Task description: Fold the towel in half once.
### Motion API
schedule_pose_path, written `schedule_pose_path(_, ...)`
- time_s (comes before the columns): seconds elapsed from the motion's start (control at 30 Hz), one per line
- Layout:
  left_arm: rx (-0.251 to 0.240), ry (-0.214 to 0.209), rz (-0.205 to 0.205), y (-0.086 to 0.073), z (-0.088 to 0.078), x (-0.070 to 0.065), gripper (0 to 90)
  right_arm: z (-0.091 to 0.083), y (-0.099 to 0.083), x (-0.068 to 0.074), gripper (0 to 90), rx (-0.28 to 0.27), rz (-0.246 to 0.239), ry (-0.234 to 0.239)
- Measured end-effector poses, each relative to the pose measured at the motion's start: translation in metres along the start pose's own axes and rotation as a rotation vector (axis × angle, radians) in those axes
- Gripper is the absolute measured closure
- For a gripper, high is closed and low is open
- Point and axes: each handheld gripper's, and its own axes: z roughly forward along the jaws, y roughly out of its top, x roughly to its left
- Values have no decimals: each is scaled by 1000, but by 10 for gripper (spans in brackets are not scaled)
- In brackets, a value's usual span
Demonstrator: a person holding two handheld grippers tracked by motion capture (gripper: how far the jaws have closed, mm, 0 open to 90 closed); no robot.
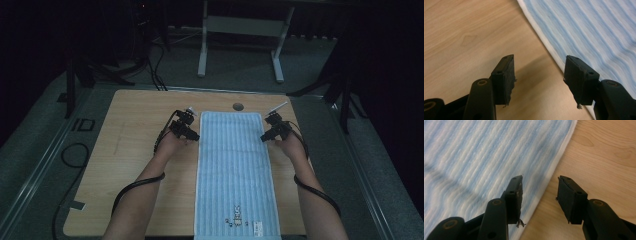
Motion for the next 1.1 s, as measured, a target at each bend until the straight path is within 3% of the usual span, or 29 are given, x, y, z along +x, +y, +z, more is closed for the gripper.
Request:
schedule_pose_path(0.13,13,-4,0,4,12,-3,417,11,4,-3,549,16,21,-23)
schedule_pose_path(0.3,12,-13,0,4,22,-6,412,21,3,-9,601,48,51,-6)
schedule_pose_path(0.47,2,11,41,6,25,-17,425,25,2,-6,669,49,44,-5)
schedule_pose_path(0.53,-11,26,79,6,27,-26,495,25,2,-2,735,50,32,-7)
schedule_pose_path(0.57,-14,15,80,6,27,-29,540,25,2,-1,761,48,26,-7)
schedule_pose_path(0.7,-16,-23,88,8,27,-37,854,25,2,2,870,48,25,15)
schedule_pose_path(0.73,-16,-23,88,8,27,-37,863,25,2,2,870,48,25,15)
schedule_pose_path(0.77,-21,-14,113,8,23,-39,863,24,1,2,875,44,30,16)
schedule_pose_path(0.9,-45,-45,143,6,6,-38,875,9,-2,3,878,2,24,24)
schedule_pose_path(0.93,-45,-45,143,6,6,-38,875,9,-2,3,878,2,24,24)
schedule_pose_path(0.97,-65,-76,146,2,-5,-37,875,3,-4,3,878,-14,24,37)
schedule_pose_path(1.1,-103,-105,150,-7,-26,-36,874,-20,-15,7,883,-76,-3,44)
